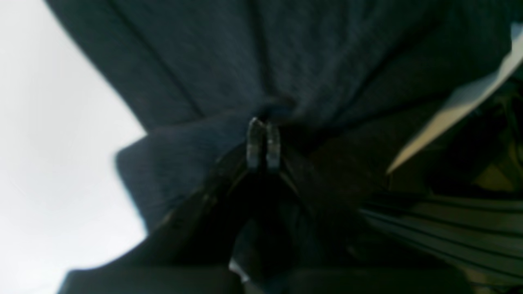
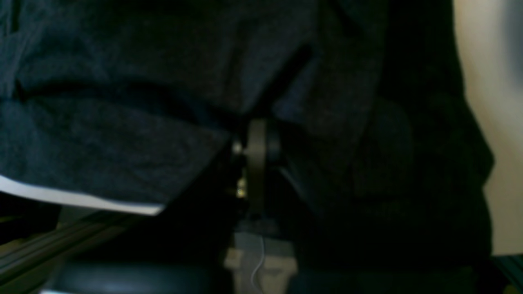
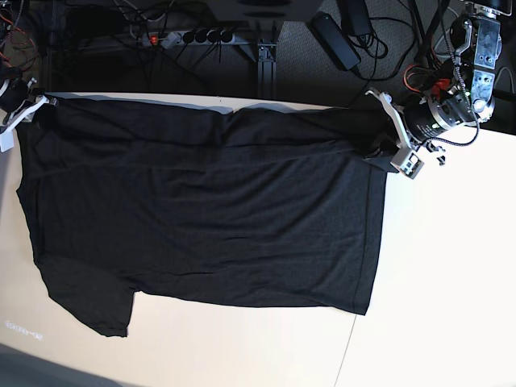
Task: Fold the T-shirt properly
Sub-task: 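Release the folded edge and raise both grippers away, then grasp the shirt's side edges with both grippers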
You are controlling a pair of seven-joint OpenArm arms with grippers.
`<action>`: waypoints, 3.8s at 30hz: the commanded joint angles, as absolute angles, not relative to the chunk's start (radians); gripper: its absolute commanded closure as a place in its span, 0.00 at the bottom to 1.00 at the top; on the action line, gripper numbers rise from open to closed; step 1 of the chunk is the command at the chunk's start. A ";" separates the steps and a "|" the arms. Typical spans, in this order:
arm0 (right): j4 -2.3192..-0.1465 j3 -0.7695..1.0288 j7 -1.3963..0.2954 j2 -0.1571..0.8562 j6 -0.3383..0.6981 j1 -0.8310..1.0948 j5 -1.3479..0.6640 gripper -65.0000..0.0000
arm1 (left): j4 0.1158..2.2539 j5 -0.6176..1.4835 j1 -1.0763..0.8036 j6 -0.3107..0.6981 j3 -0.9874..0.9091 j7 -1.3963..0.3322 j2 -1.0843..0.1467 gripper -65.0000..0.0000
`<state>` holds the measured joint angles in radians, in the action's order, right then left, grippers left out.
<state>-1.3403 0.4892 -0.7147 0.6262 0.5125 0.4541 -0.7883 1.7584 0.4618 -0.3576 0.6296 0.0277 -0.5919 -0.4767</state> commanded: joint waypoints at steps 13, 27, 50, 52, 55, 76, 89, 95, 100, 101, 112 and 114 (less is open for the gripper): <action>-1.530 0.663 -0.767 0.655 0.580 0.279 -0.794 1.00 | 1.877 0.722 -0.301 0.632 -0.210 -0.606 -0.543 0.53; -1.059 0.666 -0.738 0.725 0.580 -0.209 -0.748 0.51 | 1.357 0.726 0.142 0.623 0.018 -0.604 -0.564 0.53; -0.654 0.419 -0.571 0.649 0.480 -0.510 -0.484 0.51 | 1.137 0.629 0.377 0.556 0.172 -0.643 -0.443 0.52; -0.654 0.419 -0.557 0.627 0.467 -0.515 -0.455 0.51 | 1.136 0.627 0.377 0.557 0.172 -0.642 -0.443 0.52; -0.654 0.419 -0.533 0.601 0.447 -0.532 -0.402 0.51 | 1.136 0.623 0.377 0.557 0.172 -0.639 -0.443 0.52; -0.551 0.419 -0.477 0.590 0.418 -0.600 -0.241 0.51 | 1.000 0.599 0.381 0.555 0.172 -0.581 -0.443 0.52; -0.551 0.419 -0.479 0.590 0.419 -0.584 -0.252 0.51 | 0.844 0.598 0.426 0.553 0.172 -0.543 -0.352 0.51; -0.551 0.419 -0.479 0.589 0.422 -0.584 -0.254 0.51 | 0.844 0.579 0.430 0.504 0.172 -0.542 -0.315 0.61; -0.551 0.419 -0.467 0.590 0.422 -0.584 -0.252 0.75 | 0.844 0.574 0.430 0.505 0.172 -0.538 -0.313 0.99; -0.551 0.419 -0.463 0.589 0.422 -0.584 -0.250 0.86 | 0.844 0.570 0.430 0.505 0.172 -0.531 -0.313 1.00; -0.563 0.419 -0.445 0.599 0.427 -0.584 -0.243 1.00 | 0.849 0.591 0.438 0.575 0.171 -0.502 -0.323 1.00; -0.569 0.419 -0.445 0.601 0.450 -0.583 -0.243 1.00 | 0.862 0.642 0.437 0.646 0.171 -0.530 -0.329 1.00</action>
<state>-0.5465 0.4164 -0.4717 0.5716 0.4789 -0.5571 -0.2337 0.8436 0.6353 0.4118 0.6033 0.1726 -0.5400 -0.3195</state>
